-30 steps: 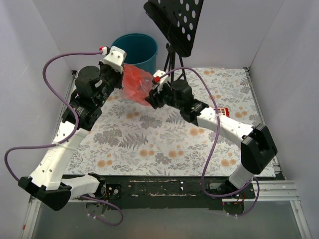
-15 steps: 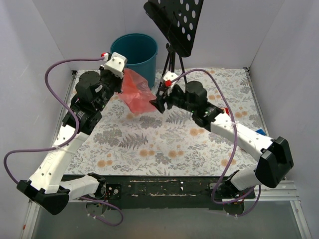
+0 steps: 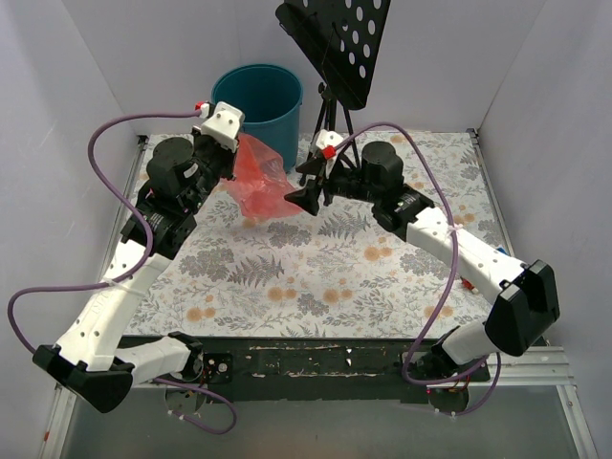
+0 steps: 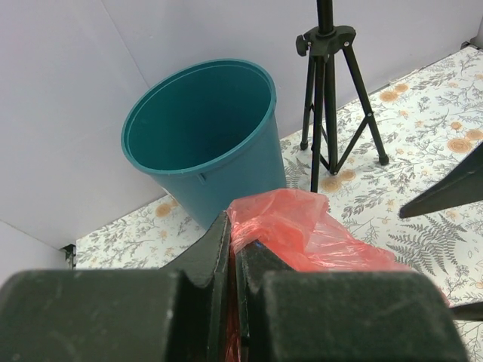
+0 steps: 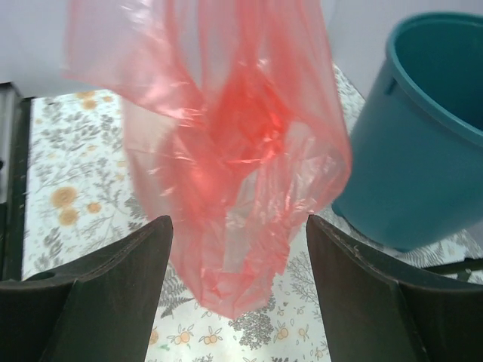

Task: Put the trash bags into the trash bin
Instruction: Unfold the trash bag at the center of the board.

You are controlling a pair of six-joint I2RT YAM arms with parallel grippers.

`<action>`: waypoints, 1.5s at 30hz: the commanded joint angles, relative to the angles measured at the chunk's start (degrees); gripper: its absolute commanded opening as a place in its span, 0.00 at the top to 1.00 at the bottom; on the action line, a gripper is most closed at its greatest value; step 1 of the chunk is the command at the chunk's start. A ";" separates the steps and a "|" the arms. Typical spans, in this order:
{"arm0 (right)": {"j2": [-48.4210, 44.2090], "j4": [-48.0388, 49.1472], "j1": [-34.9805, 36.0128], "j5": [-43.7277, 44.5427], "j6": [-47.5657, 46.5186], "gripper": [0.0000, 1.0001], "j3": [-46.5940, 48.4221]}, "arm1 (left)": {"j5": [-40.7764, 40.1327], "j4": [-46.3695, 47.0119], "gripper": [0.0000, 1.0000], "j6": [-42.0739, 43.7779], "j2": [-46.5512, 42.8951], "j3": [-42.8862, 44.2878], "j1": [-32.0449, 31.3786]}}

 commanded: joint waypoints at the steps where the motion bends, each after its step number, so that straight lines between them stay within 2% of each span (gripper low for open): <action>1: -4.55 -2.63 -2.16 -12.86 -1.46 0.20 2.15 | -0.73 1.05 1.00 0.14 -1.62 -0.71 -0.12; 4: -6.40 -0.35 -4.19 -12.79 2.84 0.22 -0.48 | -0.65 1.32 1.00 0.05 -1.45 -0.80 -0.20; 8: -4.91 -0.79 -4.10 -3.41 0.22 0.23 -0.58 | 1.55 1.23 1.00 -0.21 -1.71 -0.45 -0.20; 10: -2.98 -0.35 -4.10 -1.63 -0.66 0.23 0.21 | 2.25 1.14 1.00 -0.47 -1.71 -0.27 -0.21; 15: 0.63 -1.14 -4.10 -3.11 -1.46 0.23 0.83 | 1.91 0.88 1.00 -1.09 -0.40 1.57 -0.21; 25: 1.51 0.17 -3.14 -4.61 -1.02 0.22 -3.03 | 1.73 0.26 1.00 -1.62 0.83 4.03 -0.12; 32: 5.72 2.99 -3.14 -1.71 -0.58 0.26 -1.28 | 2.17 0.18 1.00 -1.79 1.36 4.91 -0.21; 45: 11.09 9.14 -2.70 -3.64 2.93 0.37 3.11 | 4.45 -0.88 1.00 -2.58 0.92 5.27 -0.20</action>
